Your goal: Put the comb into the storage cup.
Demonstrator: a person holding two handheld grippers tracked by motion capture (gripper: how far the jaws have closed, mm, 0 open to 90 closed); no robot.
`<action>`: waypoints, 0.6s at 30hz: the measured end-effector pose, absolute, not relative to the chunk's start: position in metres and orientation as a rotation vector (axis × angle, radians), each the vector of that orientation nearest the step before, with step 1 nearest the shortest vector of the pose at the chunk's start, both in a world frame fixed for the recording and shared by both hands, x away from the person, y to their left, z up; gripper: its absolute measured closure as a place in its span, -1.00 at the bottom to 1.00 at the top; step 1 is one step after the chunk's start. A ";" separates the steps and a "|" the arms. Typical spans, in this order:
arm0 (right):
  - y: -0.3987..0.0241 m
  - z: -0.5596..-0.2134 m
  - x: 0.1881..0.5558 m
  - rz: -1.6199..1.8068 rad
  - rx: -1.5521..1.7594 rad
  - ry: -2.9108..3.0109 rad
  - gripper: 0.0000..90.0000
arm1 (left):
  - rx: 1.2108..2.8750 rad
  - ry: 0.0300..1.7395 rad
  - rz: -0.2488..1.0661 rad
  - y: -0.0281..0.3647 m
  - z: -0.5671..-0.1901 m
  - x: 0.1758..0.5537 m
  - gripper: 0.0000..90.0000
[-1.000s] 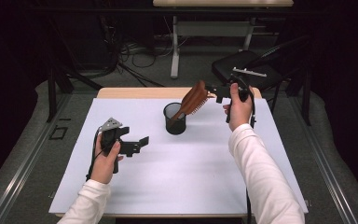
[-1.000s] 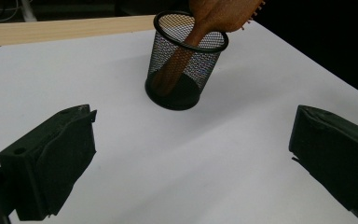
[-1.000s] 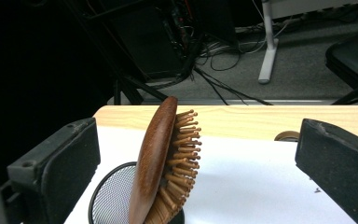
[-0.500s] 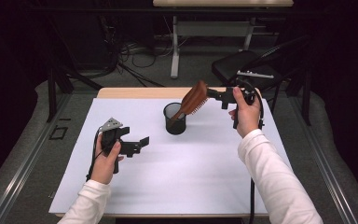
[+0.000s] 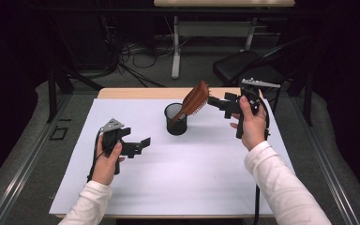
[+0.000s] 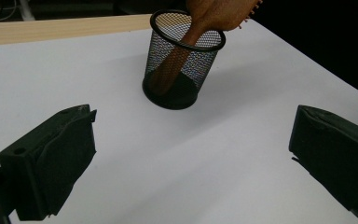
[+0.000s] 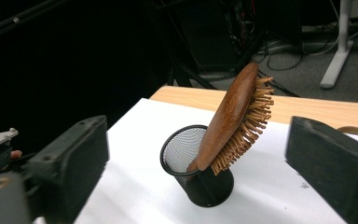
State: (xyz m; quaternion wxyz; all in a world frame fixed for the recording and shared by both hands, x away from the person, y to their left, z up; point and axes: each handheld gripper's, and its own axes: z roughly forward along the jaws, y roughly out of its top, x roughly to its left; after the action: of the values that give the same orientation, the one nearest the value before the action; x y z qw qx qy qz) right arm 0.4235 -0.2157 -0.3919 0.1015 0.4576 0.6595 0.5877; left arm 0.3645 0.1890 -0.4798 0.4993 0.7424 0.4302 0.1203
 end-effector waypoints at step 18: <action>-0.217 -0.409 0.395 1.859 1.287 2.084 -0.73 | 1.791 1.041 0.294 0.189 -0.479 0.364 -0.99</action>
State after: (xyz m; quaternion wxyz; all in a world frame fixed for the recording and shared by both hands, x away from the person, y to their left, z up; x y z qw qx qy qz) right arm 0.3948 -0.2166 -0.4094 0.0335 0.4183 0.6773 0.6043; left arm 0.3636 0.1887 -0.4786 0.5008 0.7409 0.4307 0.1216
